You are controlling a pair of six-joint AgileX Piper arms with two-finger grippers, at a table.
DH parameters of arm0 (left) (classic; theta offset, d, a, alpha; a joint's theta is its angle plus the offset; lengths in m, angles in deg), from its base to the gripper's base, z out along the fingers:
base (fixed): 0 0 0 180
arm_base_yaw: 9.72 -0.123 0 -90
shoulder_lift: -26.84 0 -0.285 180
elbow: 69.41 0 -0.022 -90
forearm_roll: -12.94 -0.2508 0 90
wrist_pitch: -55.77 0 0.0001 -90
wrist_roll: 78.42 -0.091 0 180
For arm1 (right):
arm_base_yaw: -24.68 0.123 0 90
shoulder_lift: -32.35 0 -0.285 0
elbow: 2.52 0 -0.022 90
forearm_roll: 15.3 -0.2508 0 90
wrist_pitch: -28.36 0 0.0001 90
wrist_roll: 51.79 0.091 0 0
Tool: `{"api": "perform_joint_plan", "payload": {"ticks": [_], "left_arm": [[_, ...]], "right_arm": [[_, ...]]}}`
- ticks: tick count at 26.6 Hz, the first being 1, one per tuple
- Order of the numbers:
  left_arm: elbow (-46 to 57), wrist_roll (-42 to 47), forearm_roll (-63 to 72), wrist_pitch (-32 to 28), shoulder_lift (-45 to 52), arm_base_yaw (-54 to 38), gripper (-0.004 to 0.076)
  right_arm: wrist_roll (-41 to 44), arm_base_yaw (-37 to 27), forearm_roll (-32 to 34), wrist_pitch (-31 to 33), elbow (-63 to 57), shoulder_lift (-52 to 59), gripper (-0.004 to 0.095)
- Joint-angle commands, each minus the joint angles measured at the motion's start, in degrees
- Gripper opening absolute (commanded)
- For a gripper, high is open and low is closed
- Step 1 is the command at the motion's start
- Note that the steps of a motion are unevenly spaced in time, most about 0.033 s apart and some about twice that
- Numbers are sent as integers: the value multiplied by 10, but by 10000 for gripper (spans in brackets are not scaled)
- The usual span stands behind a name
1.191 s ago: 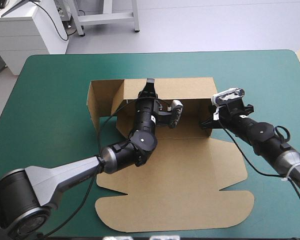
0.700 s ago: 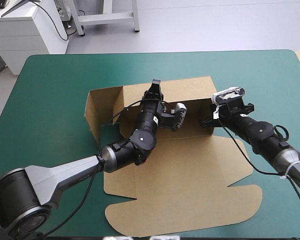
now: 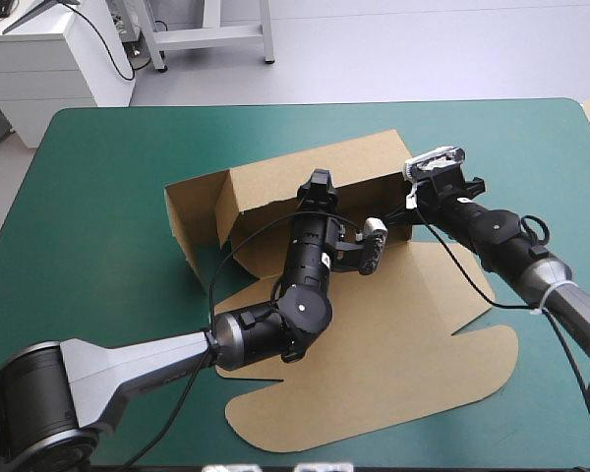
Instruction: Fold the box
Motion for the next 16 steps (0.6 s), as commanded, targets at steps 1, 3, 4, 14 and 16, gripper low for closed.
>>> {"api": "perform_joint_plan", "payload": {"ticks": [1,3,4,14,16], "left_arm": [[-14,16,-25,50,30,33,414],[-14,0,-2,61,30,55,410],[-14,-46,34,62,32,60,370],[-43,-431,464,73,85,53,15],[-77,-499,586,112,94,30,15]], "right_arm": [[-4,-1,1,-16,47,0,-21],[-18,-1,11,-7,59,-18,-20],[-19,-1,25,-1,60,-23,-20],[-19,-2,47,22,60,-27,-21],[-19,-2,49,28,60,-27,-21]]}}
